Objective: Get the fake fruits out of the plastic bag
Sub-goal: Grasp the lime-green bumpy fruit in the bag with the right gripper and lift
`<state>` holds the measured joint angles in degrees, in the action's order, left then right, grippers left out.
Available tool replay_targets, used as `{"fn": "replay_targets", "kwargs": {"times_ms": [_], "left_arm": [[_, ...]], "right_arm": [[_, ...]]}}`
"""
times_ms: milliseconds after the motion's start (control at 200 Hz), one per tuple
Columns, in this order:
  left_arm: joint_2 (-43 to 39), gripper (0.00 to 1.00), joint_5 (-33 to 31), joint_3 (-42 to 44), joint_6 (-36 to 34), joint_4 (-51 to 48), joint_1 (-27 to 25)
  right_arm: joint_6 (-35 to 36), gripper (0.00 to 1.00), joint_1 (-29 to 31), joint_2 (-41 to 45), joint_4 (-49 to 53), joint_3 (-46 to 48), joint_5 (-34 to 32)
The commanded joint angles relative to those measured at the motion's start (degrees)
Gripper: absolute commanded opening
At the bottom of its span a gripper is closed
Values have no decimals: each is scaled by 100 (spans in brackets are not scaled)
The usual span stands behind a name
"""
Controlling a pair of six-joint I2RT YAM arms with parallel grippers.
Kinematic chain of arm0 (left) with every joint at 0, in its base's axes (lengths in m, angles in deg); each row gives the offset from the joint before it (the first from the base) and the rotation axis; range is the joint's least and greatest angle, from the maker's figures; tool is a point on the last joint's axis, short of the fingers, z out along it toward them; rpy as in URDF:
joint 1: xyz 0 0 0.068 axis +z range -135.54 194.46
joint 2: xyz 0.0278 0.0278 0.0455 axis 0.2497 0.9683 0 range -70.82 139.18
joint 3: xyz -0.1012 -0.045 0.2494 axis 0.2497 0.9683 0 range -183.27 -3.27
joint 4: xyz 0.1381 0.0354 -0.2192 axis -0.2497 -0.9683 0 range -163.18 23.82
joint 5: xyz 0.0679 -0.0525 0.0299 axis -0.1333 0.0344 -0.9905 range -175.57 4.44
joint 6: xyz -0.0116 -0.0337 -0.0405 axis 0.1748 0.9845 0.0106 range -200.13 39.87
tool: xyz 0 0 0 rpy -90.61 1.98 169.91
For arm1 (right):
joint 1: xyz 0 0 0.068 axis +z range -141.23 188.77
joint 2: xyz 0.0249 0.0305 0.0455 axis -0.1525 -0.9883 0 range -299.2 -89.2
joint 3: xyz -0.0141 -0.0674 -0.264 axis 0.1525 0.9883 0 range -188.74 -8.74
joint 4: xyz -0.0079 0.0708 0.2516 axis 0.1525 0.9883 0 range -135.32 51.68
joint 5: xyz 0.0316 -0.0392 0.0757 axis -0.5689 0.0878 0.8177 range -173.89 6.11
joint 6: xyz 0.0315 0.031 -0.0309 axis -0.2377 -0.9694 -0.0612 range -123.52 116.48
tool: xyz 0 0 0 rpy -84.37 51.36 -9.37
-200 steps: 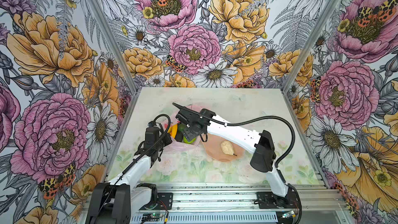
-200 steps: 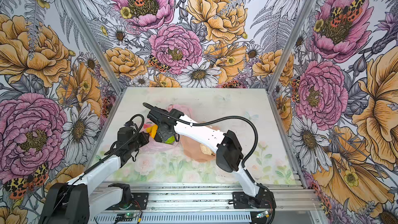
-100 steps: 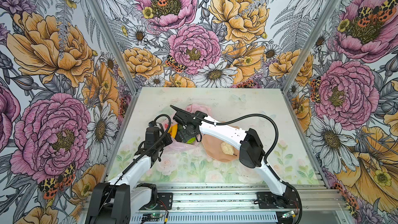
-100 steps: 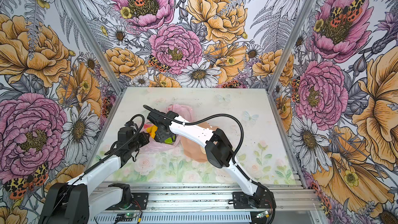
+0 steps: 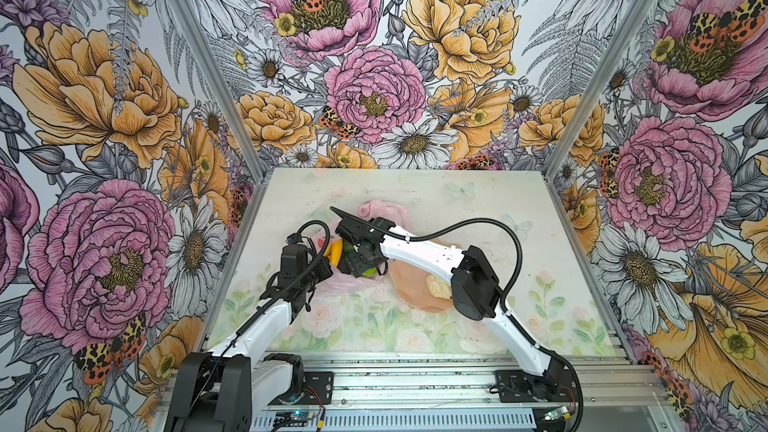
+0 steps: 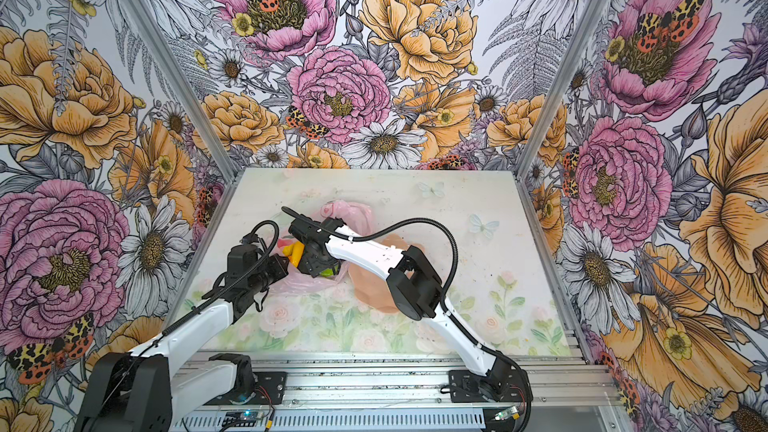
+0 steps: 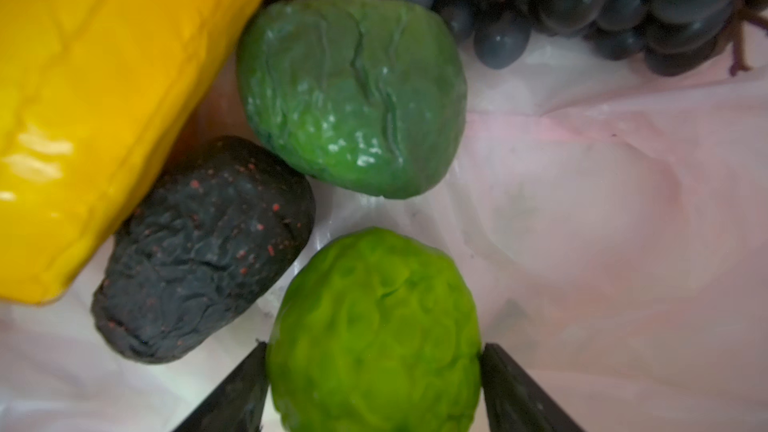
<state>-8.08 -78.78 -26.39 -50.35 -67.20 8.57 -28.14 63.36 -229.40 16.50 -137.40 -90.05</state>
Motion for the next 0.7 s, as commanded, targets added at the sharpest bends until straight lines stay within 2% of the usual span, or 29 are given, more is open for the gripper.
{"fn": "replay_targets", "kwargs": {"times_ms": [0,155,345,696], "left_arm": [[0,17,-140,-38,-123,103,-61],[0,17,-138,-37,-128,106,-61],[-7,17,-148,-43,-127,103,-57],[-18,17,-144,-40,-122,95,-58]], "right_arm": [[-80,79,-60,-224,-90,-150,104],[-74,79,-54,-253,-99,-149,153],[-60,71,-54,-152,-100,-143,137],[35,71,-23,423,-100,-129,-74]]}}
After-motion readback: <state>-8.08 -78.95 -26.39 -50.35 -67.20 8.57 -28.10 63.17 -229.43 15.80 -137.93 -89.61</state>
